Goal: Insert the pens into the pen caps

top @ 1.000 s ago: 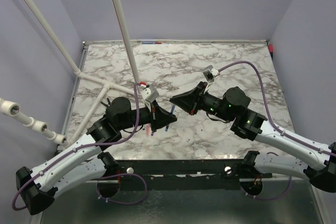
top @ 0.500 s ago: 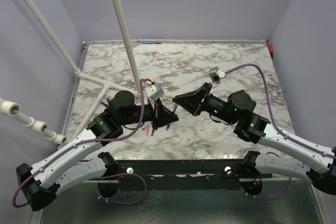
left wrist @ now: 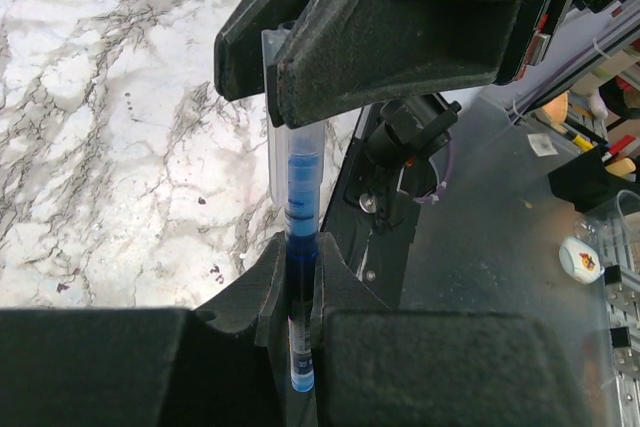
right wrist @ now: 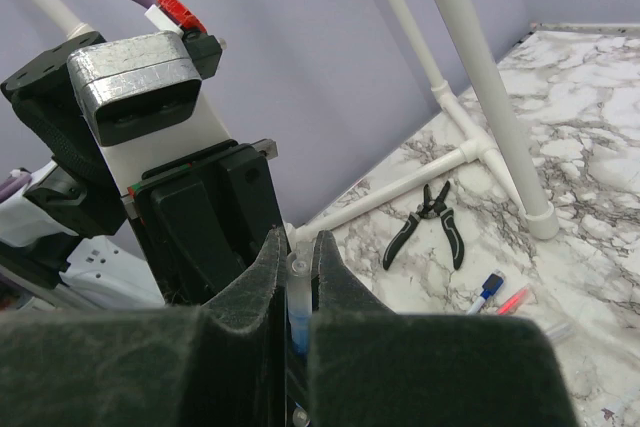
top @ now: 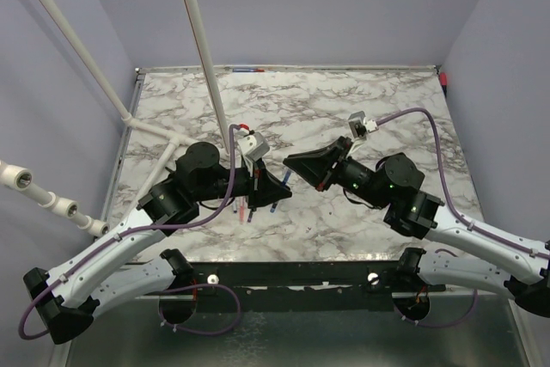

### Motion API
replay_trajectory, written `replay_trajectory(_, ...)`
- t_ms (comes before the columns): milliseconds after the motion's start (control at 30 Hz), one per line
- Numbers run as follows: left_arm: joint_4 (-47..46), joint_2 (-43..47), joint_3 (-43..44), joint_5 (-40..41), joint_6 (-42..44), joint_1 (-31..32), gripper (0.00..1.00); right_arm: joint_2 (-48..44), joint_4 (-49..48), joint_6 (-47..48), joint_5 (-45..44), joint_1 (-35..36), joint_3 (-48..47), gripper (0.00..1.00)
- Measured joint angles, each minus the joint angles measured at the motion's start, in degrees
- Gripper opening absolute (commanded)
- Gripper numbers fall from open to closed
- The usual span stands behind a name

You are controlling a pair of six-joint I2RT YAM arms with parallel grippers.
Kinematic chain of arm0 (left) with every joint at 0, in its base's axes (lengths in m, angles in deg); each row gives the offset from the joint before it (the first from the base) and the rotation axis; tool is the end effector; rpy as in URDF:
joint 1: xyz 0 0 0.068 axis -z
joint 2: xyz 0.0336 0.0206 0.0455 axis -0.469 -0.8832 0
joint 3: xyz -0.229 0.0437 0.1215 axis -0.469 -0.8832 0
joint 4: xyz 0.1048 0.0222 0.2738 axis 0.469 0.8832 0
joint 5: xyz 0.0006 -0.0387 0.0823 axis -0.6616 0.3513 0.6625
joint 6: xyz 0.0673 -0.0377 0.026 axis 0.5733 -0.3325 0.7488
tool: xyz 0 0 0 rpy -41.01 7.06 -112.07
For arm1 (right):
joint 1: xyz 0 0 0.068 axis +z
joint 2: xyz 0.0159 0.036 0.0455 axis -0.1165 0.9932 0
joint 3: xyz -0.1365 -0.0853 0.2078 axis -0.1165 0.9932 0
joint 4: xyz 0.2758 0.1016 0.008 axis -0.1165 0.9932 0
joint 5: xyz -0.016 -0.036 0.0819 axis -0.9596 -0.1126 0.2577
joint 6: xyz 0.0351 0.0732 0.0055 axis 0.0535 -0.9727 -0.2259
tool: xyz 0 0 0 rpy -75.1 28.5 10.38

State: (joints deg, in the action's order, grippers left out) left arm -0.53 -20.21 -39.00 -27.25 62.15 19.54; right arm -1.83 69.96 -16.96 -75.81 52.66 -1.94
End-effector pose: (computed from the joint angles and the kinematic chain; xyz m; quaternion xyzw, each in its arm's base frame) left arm 0.1534 -0.2176 0.3500 0.3384 0.6804 -0.4989 0.4167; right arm 0.1499 0.2545 0.3656 -0.1638 0.6293 0.5412 0.5331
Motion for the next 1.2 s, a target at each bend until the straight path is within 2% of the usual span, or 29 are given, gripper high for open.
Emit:
replay_trajectory(700, 4.83, -1.46, 4.15, -0.50, -0.33, 0.50, 0.00, -2.25, -0.37, 0.09, -12.35, 6.08, 1.44, 0.01)
replay_trajectory(1200, 10.75, -1.90, 4.17, -0.44, -0.66, 0.76, 0.00, -2.97, -3.96, -3.63, -21.84, 10.95, 7.48, 0.00)
